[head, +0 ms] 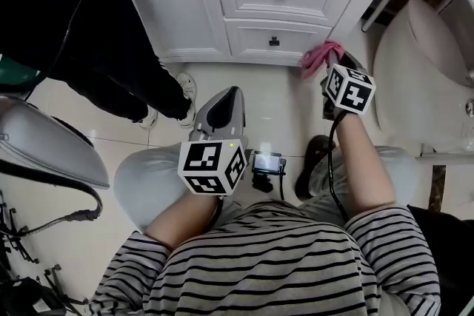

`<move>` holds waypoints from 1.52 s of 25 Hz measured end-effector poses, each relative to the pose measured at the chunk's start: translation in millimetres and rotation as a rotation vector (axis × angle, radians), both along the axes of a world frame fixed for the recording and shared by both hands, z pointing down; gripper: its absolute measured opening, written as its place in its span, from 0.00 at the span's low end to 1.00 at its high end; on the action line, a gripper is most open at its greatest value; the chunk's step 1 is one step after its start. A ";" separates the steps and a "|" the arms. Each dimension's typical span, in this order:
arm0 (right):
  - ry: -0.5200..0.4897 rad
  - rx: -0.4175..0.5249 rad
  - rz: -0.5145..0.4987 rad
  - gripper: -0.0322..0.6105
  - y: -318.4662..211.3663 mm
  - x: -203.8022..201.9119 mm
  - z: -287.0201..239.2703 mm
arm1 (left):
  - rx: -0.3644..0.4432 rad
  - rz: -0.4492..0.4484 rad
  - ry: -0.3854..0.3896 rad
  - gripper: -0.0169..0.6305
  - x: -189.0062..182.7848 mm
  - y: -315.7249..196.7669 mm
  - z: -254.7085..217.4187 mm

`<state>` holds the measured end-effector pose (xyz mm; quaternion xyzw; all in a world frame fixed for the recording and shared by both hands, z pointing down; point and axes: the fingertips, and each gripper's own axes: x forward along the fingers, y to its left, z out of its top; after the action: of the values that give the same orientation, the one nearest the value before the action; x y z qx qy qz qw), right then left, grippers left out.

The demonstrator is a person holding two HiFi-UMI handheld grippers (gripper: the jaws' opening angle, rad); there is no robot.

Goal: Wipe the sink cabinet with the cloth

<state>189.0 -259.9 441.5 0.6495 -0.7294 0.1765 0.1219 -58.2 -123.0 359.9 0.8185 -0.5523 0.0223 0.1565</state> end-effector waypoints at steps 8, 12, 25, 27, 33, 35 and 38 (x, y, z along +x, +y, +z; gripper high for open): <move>-0.069 0.272 -0.169 0.12 116.1 -25.1 -130.8 | 0.077 -0.033 -0.075 0.02 -2.5 21.1 -14.9; -0.052 0.326 -0.187 0.12 152.4 -32.9 -122.7 | 0.090 -0.057 -0.096 0.02 -8.8 28.9 -16.9; 0.009 0.292 -0.167 0.12 162.3 -36.6 -91.9 | 0.098 -0.072 -0.145 0.02 -16.6 33.5 -11.3; 0.017 0.289 -0.175 0.12 161.4 -39.7 -90.8 | 0.099 -0.068 -0.149 0.02 -15.1 32.4 -11.1; 0.041 0.296 -0.193 0.12 160.9 -47.6 -91.0 | 0.099 -0.063 -0.153 0.02 -13.7 31.4 -11.5; 0.043 0.296 -0.194 0.12 161.9 -48.4 -90.9 | 0.099 -0.062 -0.154 0.02 -13.5 32.6 -11.4; 0.046 0.298 -0.197 0.12 162.3 -49.9 -91.2 | 0.098 -0.062 -0.152 0.02 -14.1 33.2 -11.0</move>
<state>139.1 -97.6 350.2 0.5896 -0.8047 0.0390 0.0577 -72.2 -89.7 348.9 0.8037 -0.5880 0.0525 0.0743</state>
